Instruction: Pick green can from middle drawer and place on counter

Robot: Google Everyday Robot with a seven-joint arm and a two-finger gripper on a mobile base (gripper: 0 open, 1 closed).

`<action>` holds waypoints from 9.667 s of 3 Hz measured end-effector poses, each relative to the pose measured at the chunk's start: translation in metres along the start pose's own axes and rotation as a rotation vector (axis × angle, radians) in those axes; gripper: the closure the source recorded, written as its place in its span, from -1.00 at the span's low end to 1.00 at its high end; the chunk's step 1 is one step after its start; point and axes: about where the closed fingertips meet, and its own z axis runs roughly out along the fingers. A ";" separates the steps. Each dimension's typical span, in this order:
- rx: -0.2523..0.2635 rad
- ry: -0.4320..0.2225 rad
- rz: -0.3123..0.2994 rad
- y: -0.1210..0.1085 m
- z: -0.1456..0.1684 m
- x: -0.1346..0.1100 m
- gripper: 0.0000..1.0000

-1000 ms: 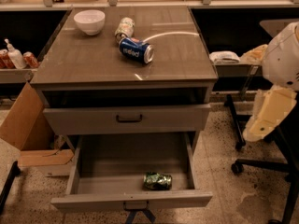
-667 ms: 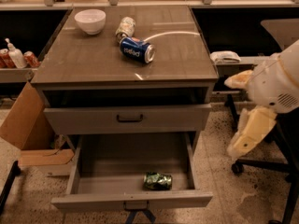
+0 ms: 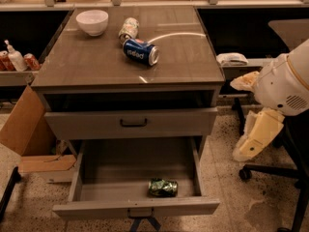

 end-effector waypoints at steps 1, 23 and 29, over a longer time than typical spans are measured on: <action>-0.015 -0.037 0.008 0.002 0.016 0.000 -1.00; -0.083 -0.111 -0.038 -0.058 0.517 0.101 -1.00; -0.077 -0.035 -0.054 -0.022 0.534 0.099 0.56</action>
Offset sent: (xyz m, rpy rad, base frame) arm -0.0106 0.0661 -0.0665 0.2546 0.0304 -0.0873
